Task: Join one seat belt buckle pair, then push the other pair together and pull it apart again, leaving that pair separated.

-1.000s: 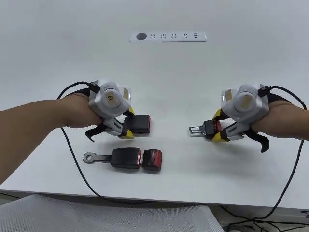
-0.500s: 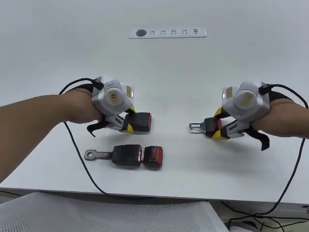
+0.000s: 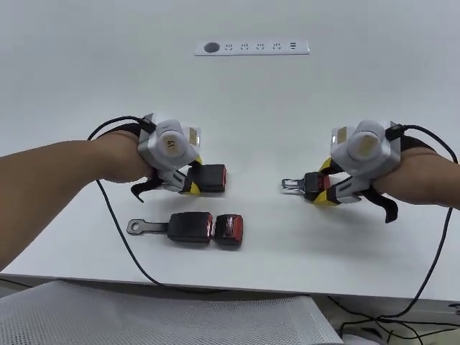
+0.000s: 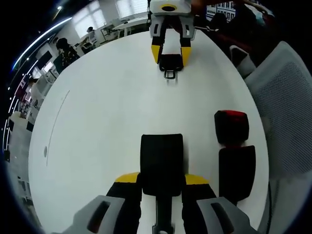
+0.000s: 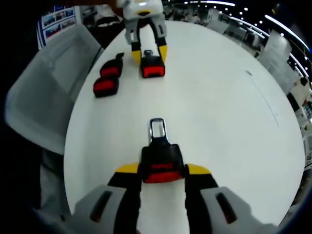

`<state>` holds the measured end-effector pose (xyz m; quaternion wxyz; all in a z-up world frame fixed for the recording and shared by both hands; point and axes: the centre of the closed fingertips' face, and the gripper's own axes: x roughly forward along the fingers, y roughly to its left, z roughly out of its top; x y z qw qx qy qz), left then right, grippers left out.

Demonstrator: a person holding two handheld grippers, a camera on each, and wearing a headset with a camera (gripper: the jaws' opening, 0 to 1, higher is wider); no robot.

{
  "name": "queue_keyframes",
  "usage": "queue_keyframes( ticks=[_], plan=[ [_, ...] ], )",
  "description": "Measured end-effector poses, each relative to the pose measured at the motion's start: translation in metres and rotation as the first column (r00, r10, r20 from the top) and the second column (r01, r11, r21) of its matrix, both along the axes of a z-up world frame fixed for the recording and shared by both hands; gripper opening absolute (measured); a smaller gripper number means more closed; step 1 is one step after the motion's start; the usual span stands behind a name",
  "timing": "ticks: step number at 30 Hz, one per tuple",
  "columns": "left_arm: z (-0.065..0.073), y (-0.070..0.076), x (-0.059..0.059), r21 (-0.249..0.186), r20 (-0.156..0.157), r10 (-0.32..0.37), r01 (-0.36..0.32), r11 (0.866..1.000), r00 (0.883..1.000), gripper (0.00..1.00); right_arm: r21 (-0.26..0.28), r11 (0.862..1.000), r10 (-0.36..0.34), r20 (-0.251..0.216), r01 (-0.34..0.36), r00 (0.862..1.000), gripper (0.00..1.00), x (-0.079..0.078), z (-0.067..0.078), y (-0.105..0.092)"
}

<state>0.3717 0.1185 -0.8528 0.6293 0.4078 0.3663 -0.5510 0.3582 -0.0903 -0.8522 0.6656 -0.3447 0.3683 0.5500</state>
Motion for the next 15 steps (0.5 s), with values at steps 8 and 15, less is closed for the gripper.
queue_keyframes(
  ticks=[8, 15],
  plan=[
    [0.0, 0.0, 0.0, -0.001, -0.004, 0.009, -0.009, 1.0, 1.0, 0.32, 0.013, 1.0, -0.028, 0.007, 0.028, 1.0, 0.33, 0.003, 0.001, 0.011],
    [-0.001, -0.001, 0.0, 0.001, -0.006, 0.015, -0.015, 1.0, 1.0, 0.32, 0.024, 0.999, -0.023, 0.008, 0.023, 1.0, 0.33, 0.002, 0.002, 0.032]
  ],
)
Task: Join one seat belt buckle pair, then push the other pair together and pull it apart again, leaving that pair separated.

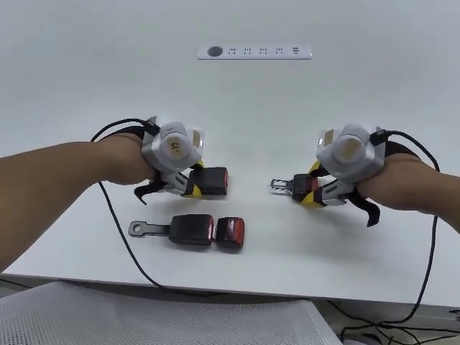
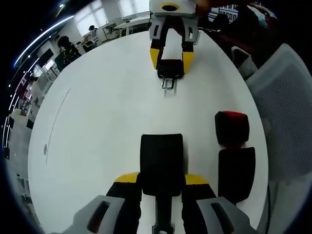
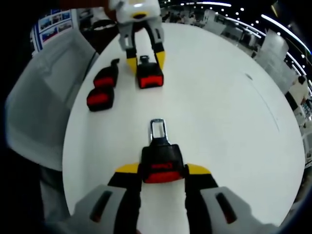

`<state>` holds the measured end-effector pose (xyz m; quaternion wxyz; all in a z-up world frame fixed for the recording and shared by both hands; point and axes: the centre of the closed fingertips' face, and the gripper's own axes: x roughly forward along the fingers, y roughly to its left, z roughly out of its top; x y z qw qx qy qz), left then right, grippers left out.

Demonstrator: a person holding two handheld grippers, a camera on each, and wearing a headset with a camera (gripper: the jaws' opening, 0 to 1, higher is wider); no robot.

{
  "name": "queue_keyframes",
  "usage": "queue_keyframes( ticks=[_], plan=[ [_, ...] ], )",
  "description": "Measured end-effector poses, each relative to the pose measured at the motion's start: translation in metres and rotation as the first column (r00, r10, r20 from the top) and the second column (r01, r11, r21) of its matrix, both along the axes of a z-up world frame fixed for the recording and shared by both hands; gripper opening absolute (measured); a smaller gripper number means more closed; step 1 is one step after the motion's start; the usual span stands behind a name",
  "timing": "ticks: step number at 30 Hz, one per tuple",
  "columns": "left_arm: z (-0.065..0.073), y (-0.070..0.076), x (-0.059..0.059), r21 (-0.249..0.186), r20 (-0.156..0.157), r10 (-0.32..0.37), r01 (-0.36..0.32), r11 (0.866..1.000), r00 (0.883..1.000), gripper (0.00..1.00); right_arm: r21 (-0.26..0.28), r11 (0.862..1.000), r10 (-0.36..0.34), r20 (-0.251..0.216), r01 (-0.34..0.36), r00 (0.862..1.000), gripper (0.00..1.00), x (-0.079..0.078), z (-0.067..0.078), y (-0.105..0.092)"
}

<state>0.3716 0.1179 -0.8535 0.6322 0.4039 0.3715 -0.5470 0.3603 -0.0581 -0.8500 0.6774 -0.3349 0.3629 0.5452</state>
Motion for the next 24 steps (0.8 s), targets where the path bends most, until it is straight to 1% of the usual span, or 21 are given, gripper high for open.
queue_keyframes(
  ticks=[6, 19, 24],
  plan=[
    [0.0, -0.001, 0.0, -0.003, -0.002, 0.014, -0.014, 1.0, 1.0, 0.32, 0.007, 1.0, 0.007, 0.003, -0.007, 1.0, 0.33, 0.001, 0.0, 0.015],
    [0.0, -0.002, 0.0, 0.004, -0.003, 0.005, -0.005, 1.0, 1.0, 0.32, 0.007, 1.0, 0.027, 0.017, -0.027, 0.999, 0.33, 0.009, -0.005, 0.046],
    [-0.001, -0.002, 0.0, 0.016, -0.006, -0.005, 0.005, 1.0, 1.0, 0.32, 0.002, 0.999, 0.04, 0.02, -0.04, 0.999, 0.33, 0.011, -0.006, 0.058]
  ],
)
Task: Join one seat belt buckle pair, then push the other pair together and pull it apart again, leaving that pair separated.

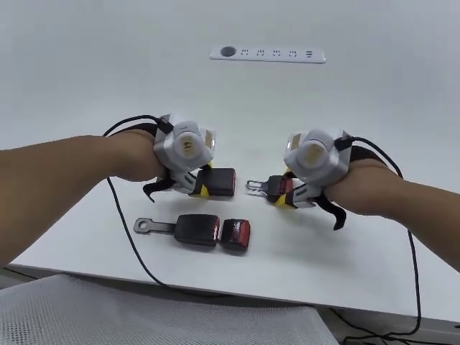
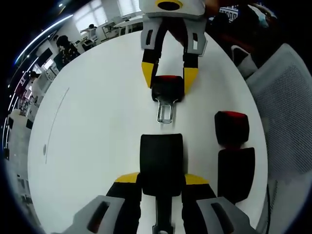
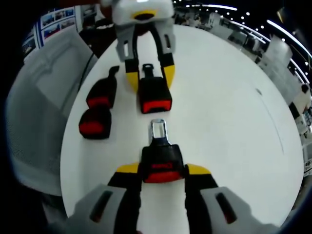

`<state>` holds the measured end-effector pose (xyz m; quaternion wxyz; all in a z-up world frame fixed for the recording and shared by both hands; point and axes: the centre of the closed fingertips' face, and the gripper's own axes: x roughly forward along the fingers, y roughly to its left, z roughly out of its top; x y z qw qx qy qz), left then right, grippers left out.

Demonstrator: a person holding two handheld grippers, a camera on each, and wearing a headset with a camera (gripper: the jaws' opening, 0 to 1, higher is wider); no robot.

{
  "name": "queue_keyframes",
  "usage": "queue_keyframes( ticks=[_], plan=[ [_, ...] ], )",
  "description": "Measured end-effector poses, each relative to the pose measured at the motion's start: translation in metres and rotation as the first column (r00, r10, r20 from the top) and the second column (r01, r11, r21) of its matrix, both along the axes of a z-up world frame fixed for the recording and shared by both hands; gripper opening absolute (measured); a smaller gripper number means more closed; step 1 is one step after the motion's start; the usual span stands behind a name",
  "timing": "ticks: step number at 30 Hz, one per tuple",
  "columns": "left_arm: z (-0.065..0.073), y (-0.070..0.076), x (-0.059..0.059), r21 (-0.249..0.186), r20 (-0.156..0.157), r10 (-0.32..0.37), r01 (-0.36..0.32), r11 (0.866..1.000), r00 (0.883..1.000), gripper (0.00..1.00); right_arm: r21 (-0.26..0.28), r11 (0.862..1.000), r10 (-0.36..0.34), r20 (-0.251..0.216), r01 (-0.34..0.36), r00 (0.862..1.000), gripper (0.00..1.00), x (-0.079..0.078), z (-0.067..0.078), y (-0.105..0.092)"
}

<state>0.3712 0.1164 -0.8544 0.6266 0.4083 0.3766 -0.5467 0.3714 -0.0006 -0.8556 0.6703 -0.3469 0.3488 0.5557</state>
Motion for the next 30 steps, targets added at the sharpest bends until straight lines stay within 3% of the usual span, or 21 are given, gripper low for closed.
queue_keyframes(
  ticks=[18, 30],
  plan=[
    [-0.001, 0.0, 0.0, 0.031, -0.011, -0.013, 0.013, 0.999, 1.0, 0.32, -0.002, 1.0, 0.027, 0.009, -0.027, 1.0, 0.33, 0.0, 0.0, 0.019],
    [0.0, -0.001, 0.0, 0.032, -0.016, -0.011, 0.012, 0.999, 1.0, 0.32, 0.0, 0.999, 0.034, 0.023, -0.034, 0.999, 0.33, 0.0, 0.001, 0.018]
  ],
)
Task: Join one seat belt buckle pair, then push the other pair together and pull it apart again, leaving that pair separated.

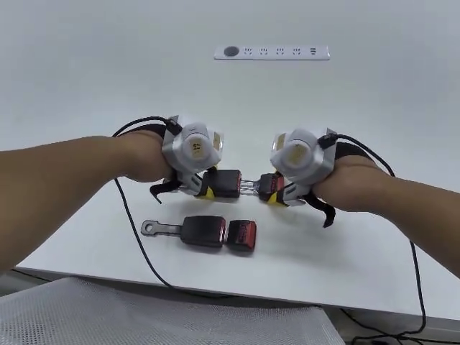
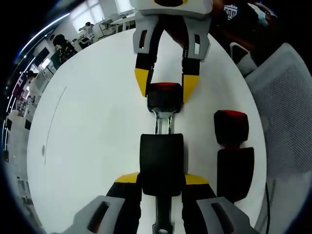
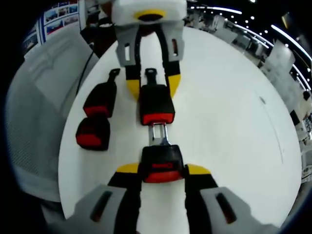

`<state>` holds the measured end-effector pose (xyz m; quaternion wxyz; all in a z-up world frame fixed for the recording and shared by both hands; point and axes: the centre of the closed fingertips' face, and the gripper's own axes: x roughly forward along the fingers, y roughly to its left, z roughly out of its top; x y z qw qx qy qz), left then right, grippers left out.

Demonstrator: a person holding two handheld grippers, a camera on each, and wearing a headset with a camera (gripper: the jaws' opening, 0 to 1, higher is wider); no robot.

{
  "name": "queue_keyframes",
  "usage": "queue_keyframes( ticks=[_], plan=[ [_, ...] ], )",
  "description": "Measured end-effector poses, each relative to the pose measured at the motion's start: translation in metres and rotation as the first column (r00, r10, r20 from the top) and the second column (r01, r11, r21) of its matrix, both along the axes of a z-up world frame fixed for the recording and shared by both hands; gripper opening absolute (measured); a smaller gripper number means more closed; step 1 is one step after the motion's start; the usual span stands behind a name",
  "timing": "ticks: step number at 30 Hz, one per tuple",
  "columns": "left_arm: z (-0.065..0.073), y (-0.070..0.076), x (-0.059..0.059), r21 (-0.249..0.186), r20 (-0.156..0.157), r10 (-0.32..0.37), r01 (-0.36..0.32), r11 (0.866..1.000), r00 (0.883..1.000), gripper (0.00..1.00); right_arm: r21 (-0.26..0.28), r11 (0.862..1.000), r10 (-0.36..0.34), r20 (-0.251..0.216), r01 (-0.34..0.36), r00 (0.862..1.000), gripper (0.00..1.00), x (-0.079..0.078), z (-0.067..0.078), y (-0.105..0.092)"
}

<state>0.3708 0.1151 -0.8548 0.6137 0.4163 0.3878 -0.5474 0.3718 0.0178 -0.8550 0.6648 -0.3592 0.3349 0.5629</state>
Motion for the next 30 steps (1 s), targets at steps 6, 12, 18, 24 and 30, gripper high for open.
queue_keyframes(
  ticks=[6, 12, 18, 24, 30],
  plan=[
    [-0.001, 0.0, 0.001, -0.001, -0.002, -0.002, 0.002, 1.0, 1.0, 0.32, 0.009, 1.0, 0.008, 0.002, -0.008, 1.0, 0.33, 0.0, 0.001, 0.002],
    [-0.001, 0.0, 0.001, -0.013, -0.004, -0.004, 0.004, 1.0, 1.0, 0.32, 0.025, 0.999, 0.019, -0.001, -0.019, 1.0, 0.33, -0.002, 0.001, 0.009],
    [-0.001, -0.001, -0.001, -0.022, -0.004, -0.012, 0.012, 1.0, 1.0, 0.32, 0.029, 0.999, 0.017, -0.005, -0.017, 1.0, 0.32, -0.004, 0.002, 0.012],
    [-0.002, 0.0, 0.001, -0.041, -0.002, -0.007, 0.007, 0.999, 1.0, 0.31, 0.037, 0.999, 0.013, -0.015, -0.012, 1.0, 0.31, -0.005, 0.002, 0.014],
    [-0.002, 0.0, 0.0, -0.047, -0.002, 0.007, -0.007, 0.999, 1.0, 0.31, 0.052, 0.999, 0.013, -0.033, -0.011, 0.999, 0.3, -0.005, 0.002, 0.017]
  ],
)
